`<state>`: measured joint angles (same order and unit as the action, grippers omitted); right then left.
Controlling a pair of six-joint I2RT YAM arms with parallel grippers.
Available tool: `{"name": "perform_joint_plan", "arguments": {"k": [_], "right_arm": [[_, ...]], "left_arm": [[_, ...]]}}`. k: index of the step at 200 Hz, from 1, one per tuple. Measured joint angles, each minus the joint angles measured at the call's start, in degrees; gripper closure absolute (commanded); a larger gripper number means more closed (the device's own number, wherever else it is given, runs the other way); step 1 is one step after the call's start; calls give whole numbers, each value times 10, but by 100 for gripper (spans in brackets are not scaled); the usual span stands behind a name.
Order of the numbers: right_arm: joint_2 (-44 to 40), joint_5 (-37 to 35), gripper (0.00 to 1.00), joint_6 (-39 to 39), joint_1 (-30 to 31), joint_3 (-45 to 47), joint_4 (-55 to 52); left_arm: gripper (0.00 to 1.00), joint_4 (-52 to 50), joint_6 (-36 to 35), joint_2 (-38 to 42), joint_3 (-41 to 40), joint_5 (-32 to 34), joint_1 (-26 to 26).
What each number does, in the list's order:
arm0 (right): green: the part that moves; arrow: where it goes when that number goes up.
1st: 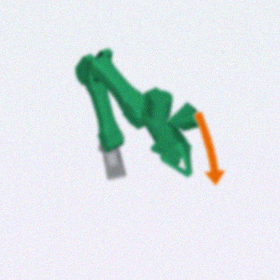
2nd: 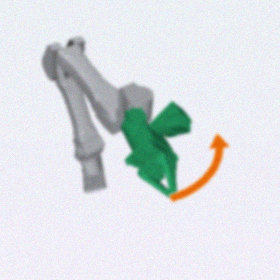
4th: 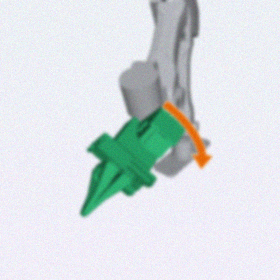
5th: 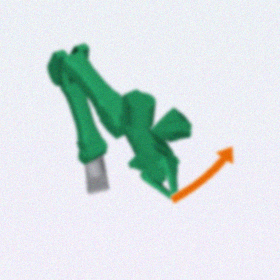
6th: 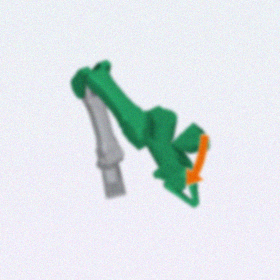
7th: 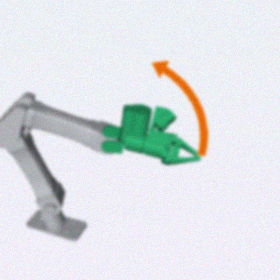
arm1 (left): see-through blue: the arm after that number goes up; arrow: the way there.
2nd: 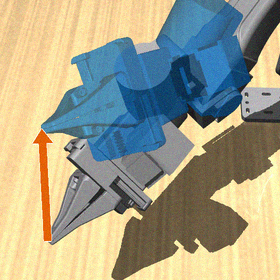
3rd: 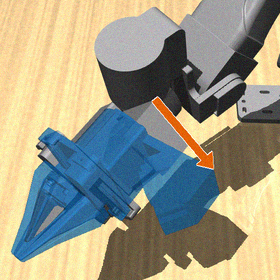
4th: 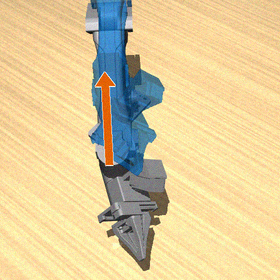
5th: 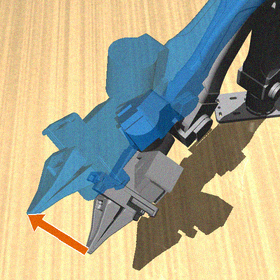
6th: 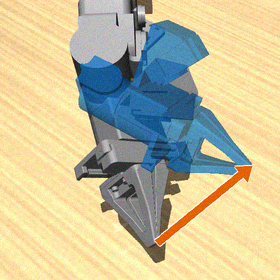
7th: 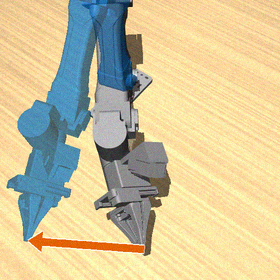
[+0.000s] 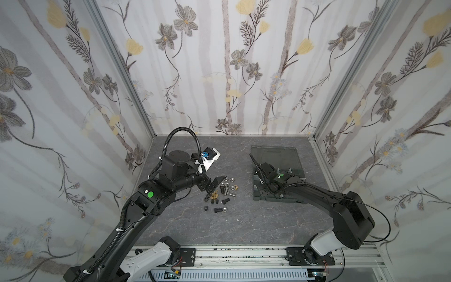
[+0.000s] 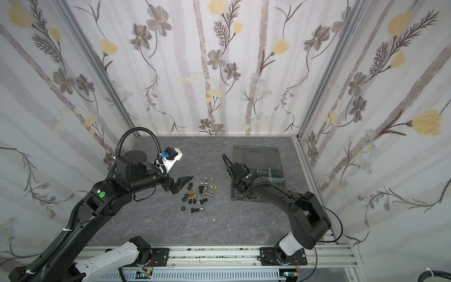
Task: Sort the screws and nuts into containers
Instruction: Place the screw into the container.
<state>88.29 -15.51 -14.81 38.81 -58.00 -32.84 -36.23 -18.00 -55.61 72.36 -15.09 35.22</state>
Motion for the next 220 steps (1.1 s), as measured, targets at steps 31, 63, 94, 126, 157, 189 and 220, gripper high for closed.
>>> {"name": "perform_joint_plan", "arguments": {"k": [31, 63, 94, 126, 157, 189, 220], "right_arm": [[-12, -15, 93, -21, -3, 18, 12], [-30, -31, 93, -57, -6, 37, 15], [-45, -49, 93, -87, -12, 39, 14], [-62, -65, 92, -118, -25, 46, 24], [-62, -72, 91, -159, -29, 59, 30], [-72, -69, 86, -203, -29, 79, 49], [-74, -59, 70, -230, -29, 90, 67]], "left_arm": [[0, 0, 0, 0, 0, 0, 1], [0, 0, 0, 0, -5, 0, 2], [0, 0, 0, 1, -7, 0, 3], [0, 0, -1, 7, -11, 5, 4], [0, 0, -2, 8, -13, 5, 5], [0, 1, -5, 10, -14, 10, 8], [0, 0, -10, 13, -17, 14, 10]]}}
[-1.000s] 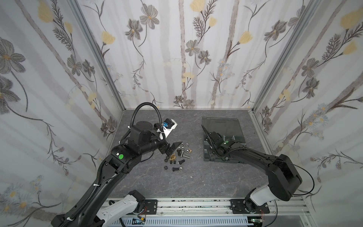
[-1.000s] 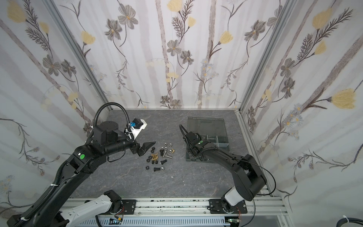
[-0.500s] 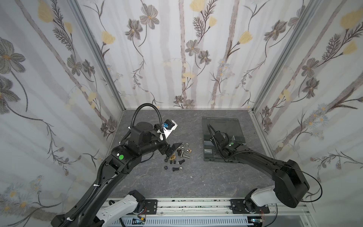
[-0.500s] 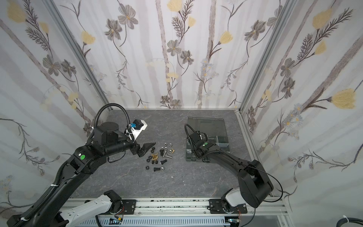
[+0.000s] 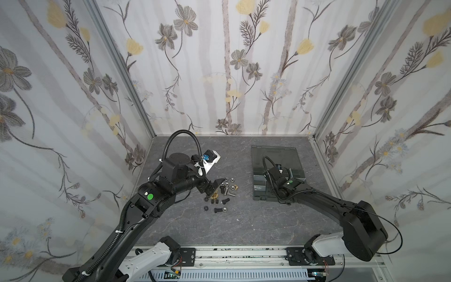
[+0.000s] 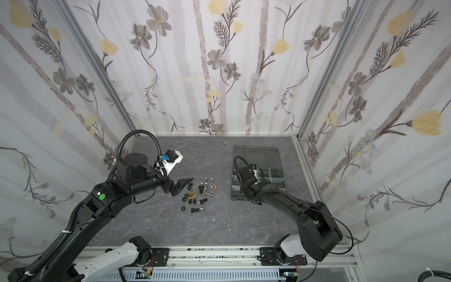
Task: Sort the screws and nuts into containers
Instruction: Place the screw into the container, then pick up the screw from the center of the table.
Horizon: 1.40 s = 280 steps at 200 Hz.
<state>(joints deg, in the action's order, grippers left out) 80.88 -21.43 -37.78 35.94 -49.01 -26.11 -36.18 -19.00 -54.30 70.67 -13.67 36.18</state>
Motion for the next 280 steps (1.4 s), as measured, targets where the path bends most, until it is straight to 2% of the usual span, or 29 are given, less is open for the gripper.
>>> {"name": "perform_joint_plan", "arguments": {"k": [17, 73, 101, 114, 168, 176, 180, 190, 205, 219, 245, 280], "right_arm": [[-8, 1, 63, -8, 0, 9, 4], [-18, 8, 54, -13, 0, 24, 10], [-45, 17, 33, -3, 1, 26, 13], [-61, 29, 26, 18, 1, 23, 14], [-57, 77, 24, 148, 5, -64, 14], [-48, 93, 3, 167, 6, -80, 13], [-43, 100, 0, 179, 7, -87, 13], [-33, 128, 0, 208, 14, -101, 18], [-13, 175, 10, 255, 35, -119, 27], [26, 219, 13, 283, 52, -150, 28], [118, 238, 18, 324, 80, -212, 25], [209, 260, 40, 367, 110, -239, 10]], "left_arm": [[0, 0, -1, 1, 0, 2, 1], [0, 0, -3, 1, 0, 6, 4], [0, 0, -3, 0, 0, 6, 5], [0, 0, -3, 0, -1, 6, 6], [0, 4, -3, -1, -1, 6, 7], [0, 4, -3, -1, -1, 6, 7], [0, 4, -3, -1, -1, 6, 7], [0, 4, -3, -1, -1, 6, 7], [0, 4, -3, 0, -1, 6, 7], [0, 4, -3, 0, -1, 6, 7], [0, 4, -3, 4, -1, 6, 7], [0, 5, -3, 20, -2, 7, 7]]}}
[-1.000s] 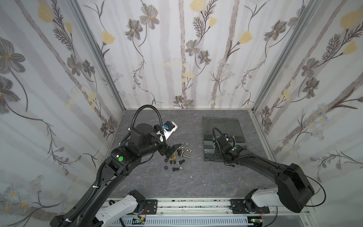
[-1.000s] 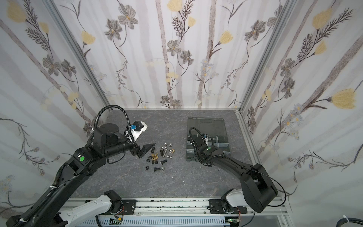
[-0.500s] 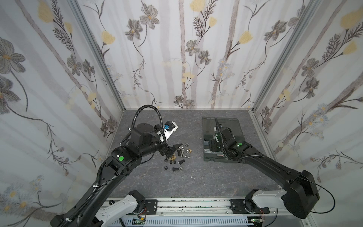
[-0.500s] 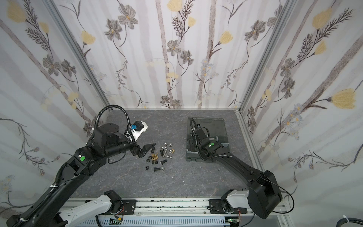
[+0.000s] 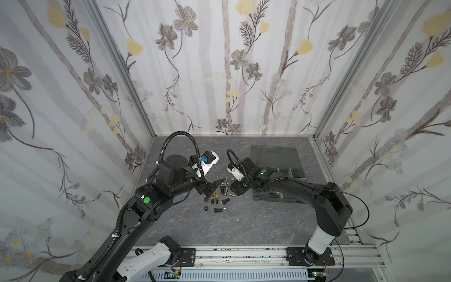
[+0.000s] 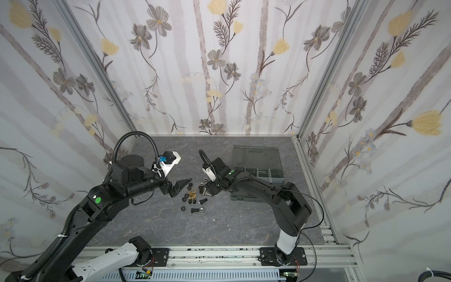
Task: Sort the screws and nuts into containers
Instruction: Pick up the screw from the center of the table.
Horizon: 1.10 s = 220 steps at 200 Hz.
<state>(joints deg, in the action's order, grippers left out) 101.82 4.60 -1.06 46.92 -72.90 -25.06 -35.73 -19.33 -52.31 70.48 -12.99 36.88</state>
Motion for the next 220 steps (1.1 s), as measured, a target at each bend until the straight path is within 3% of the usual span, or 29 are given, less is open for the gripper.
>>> {"name": "perform_joint_plan", "arguments": {"k": [96, 220], "right_arm": [[111, -7, 49, 67, 32, -38, -8], [150, -10, 91, 84, 31, -51, 21]], "left_arm": [[0, 3, -2, 12, -13, 9, 0], [0, 4, -4, 12, -18, 24, 0]]}}
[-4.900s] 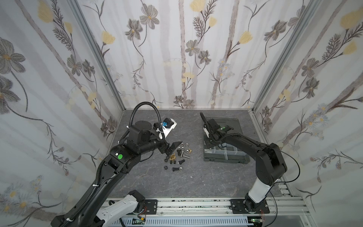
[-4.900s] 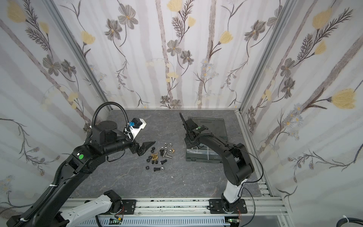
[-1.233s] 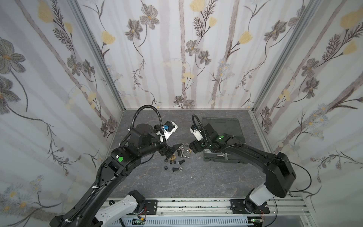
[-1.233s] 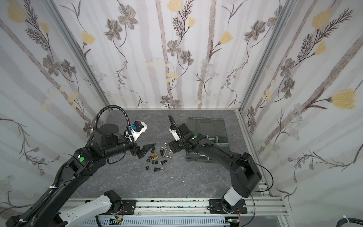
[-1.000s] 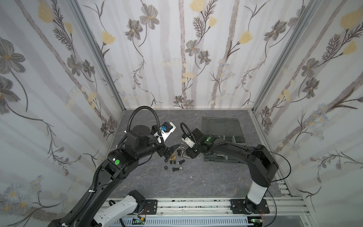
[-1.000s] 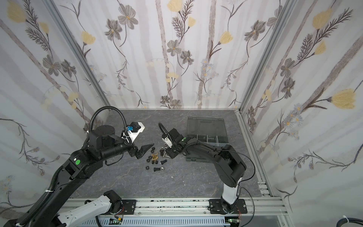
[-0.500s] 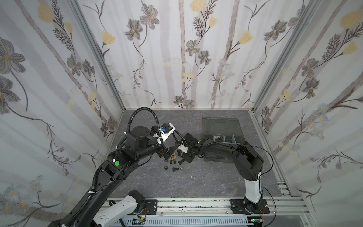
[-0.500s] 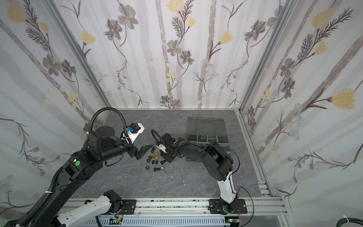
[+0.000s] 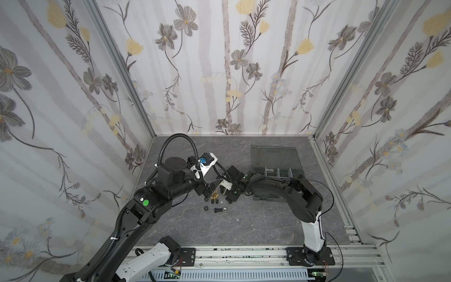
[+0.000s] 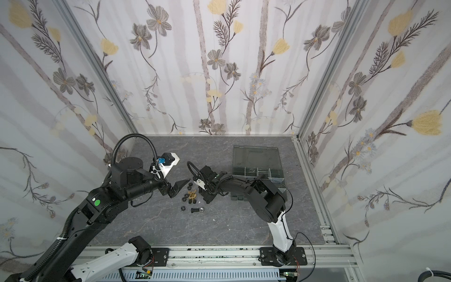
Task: Sort the screws and nuts into containers
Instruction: Pick up the screw from the center of the table, then place the screw into the container.
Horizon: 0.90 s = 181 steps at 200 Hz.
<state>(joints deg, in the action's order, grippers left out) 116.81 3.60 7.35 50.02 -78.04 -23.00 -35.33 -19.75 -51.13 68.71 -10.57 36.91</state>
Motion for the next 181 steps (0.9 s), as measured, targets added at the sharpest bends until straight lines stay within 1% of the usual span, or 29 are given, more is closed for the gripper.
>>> {"name": "perform_joint_plan", "arguments": {"k": [26, 46, 92, 127, 143, 181], "right_arm": [[-9, -3, 96, 0, -2, 4, -1], [-35, -13, 100, -5, -12, 11, -31], [-173, -14, 100, -45, -65, 31, -49], [-270, -11, 100, -70, -108, 89, -82], [-308, -26, 100, -82, -128, 123, -101], [-357, -36, 100, -107, -167, 200, -132]], "left_arm": [[0, 0, 0, -2, 0, 0, 0], [0, 0, 0, -3, -1, 0, 0], [0, 9, -2, -6, -5, 0, 0], [0, 12, -4, -7, -5, 0, 0], [0, 13, -4, -8, -5, 0, 0], [0, 13, -4, -10, -5, -2, 0]]}}
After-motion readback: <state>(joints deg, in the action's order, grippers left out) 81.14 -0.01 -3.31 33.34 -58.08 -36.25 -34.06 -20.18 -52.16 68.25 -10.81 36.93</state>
